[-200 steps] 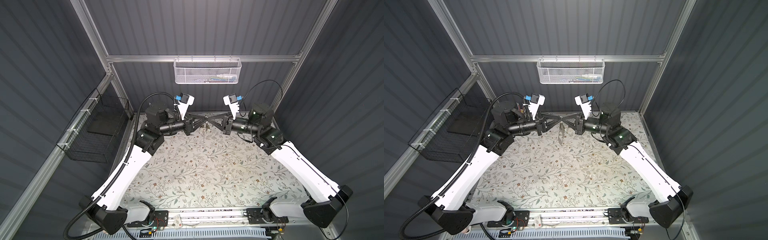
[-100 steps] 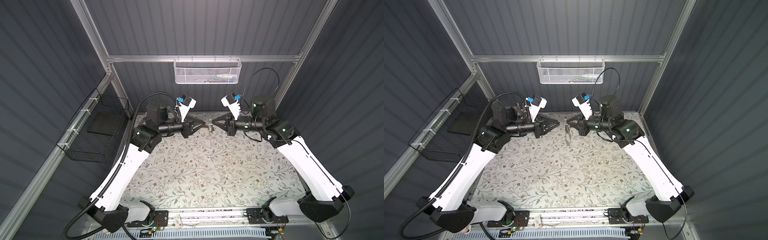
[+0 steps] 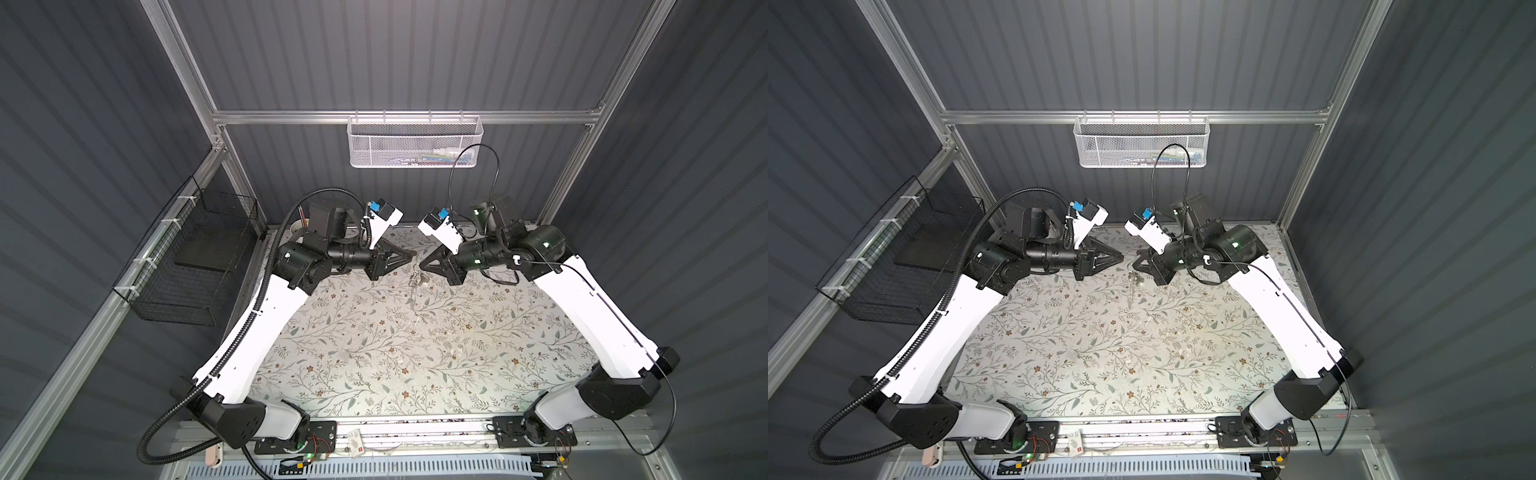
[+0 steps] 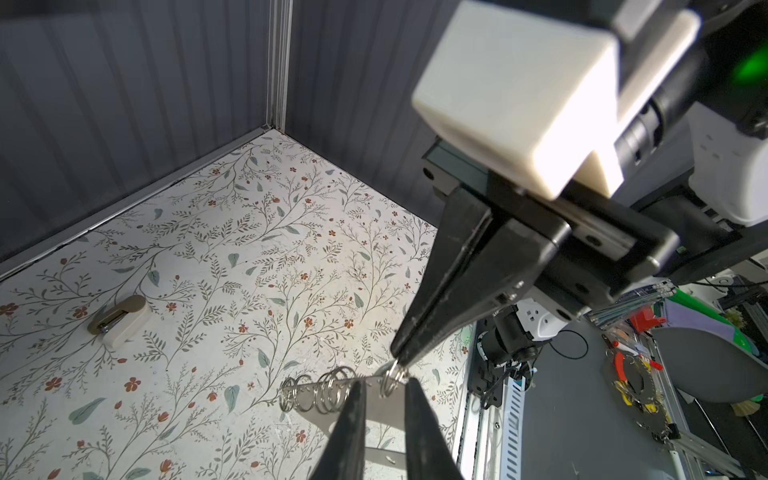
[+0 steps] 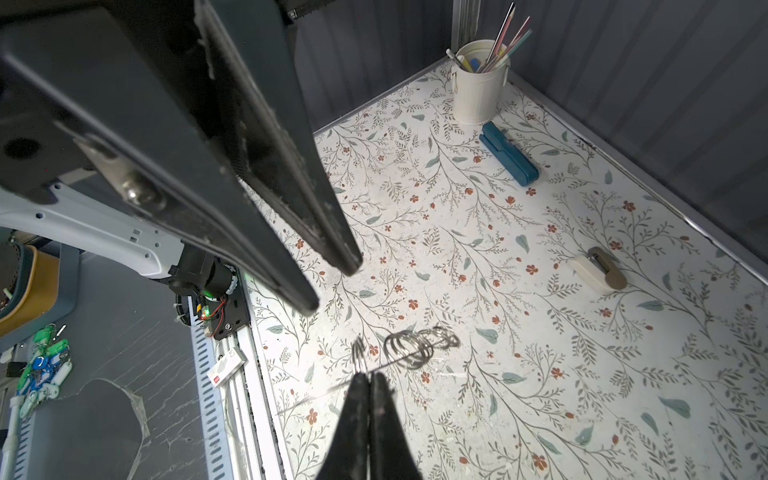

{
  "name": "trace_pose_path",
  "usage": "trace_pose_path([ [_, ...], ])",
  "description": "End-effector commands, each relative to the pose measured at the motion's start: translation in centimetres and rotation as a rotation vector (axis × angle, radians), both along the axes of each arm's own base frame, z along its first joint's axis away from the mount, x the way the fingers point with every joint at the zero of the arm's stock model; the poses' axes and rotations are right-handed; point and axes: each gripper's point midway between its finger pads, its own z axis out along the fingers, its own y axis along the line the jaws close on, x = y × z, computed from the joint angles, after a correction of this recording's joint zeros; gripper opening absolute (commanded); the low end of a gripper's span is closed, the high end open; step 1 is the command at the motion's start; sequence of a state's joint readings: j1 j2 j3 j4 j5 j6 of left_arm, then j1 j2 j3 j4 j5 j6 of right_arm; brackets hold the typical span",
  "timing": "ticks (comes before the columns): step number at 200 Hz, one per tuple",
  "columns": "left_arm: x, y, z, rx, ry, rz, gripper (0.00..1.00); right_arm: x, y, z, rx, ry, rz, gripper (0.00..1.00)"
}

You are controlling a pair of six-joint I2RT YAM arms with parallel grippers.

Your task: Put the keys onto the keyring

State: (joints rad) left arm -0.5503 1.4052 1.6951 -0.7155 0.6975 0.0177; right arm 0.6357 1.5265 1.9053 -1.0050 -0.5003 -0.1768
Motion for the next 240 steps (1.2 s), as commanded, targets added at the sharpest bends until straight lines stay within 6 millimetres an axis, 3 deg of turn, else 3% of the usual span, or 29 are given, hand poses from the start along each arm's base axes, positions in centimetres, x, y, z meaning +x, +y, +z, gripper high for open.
trace_pose_path([
  [1, -0.8, -0.2, 0.0, -0.003, 0.014, -0.052, 0.18, -0.5, 0.0, 1.3, 0.015, -0.036, 0.024, 0.05],
  [185, -1.7, -2.0, -1.9, 0.03, 0.075, -0.136, 0.14, -1.0, 0.5, 1.3, 0.033, -0.015, 0.054, 0.05],
  [240, -1.5, -2.3, -1.7, 0.016, 0.067, -0.133, 0.08, -1.2, 0.8, 1.1, 0.029, -0.007, 0.065, 0.05],
])
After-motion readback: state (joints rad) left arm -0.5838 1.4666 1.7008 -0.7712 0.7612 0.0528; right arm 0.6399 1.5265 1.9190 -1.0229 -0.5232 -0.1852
